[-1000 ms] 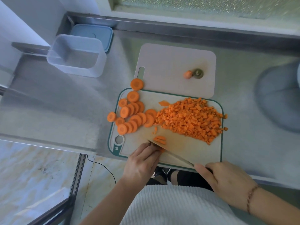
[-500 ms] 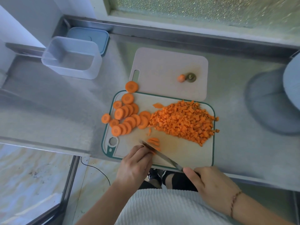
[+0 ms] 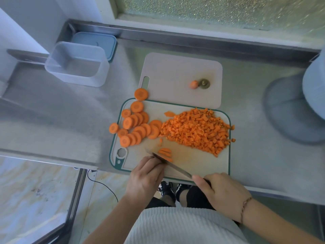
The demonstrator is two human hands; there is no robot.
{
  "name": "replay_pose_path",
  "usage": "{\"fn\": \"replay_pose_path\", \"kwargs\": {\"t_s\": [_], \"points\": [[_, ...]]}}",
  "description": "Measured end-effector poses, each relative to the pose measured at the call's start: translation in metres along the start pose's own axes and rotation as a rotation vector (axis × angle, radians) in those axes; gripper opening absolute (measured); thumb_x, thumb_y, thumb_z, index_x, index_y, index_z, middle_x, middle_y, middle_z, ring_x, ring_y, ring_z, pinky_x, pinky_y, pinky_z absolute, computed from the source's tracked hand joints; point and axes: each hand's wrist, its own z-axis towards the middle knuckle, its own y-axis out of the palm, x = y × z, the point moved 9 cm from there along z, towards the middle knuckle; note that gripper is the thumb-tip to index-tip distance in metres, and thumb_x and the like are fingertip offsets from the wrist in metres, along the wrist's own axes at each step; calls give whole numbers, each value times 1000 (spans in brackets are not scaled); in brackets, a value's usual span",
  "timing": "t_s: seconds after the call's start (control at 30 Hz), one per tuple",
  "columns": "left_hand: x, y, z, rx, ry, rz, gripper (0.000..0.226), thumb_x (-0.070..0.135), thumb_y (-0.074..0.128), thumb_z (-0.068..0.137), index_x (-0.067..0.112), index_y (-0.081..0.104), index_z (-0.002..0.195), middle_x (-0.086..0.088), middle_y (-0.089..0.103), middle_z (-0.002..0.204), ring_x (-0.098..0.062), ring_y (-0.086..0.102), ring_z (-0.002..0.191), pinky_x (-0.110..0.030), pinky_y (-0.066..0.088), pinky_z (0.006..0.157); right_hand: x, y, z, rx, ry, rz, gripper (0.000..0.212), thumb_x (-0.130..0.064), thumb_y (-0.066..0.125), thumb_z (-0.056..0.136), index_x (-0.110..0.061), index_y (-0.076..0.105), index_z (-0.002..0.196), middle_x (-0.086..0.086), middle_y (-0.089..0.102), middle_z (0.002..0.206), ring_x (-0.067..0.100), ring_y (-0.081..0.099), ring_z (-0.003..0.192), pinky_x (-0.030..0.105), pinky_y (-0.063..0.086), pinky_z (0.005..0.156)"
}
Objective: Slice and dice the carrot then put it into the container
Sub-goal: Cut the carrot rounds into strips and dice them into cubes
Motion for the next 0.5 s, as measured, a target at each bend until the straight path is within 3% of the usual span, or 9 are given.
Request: {"fn": "replay_pose_path", "kwargs": {"t_s": [0.13,0.23,0.37,0.43,0.5], "points": [[2,-4,9,-32,55,13,7,9,70,92,4,73,86,-4,65,98,-27,63,89,-38,55,76,21,-8,-18,33,37,143,79,-89,7,73,-18,37,55,0,40,49,8,40,46,29,34,51],[-10,-12,19,-71,114,49,15,20,72,92,8,72,101,-7,64,105,-28,62,90,-39,52,78,41,-20,-28,110,85,242,80,-97,8,62,-24,40,51,-2,41,46,9,38,44,27,33,51],[-23,-2,41,-294,245,51,45,40,63,93,9,65,124,-7,58,126,-23,59,107,-28,45,84,56,-27,-30,148,126,258,78,-97,5,61,-31,44,50,2,45,47,10,41,44,26,37,52],[-24,11,44,-433,331,54,43,39,59,95,10,67,126,-9,60,128,-26,61,108,-32,51,82,57,-24,-28,127,152,253,73,-91,6,69,-33,47,50,2,51,49,10,46,46,27,41,56],[-25,18,45,-469,366,60,38,36,57,97,12,69,123,-9,62,125,-28,64,103,-34,54,74,56,-20,-26,98,171,257,73,-91,5,66,-36,50,50,-2,55,50,8,50,49,22,42,57]]}}
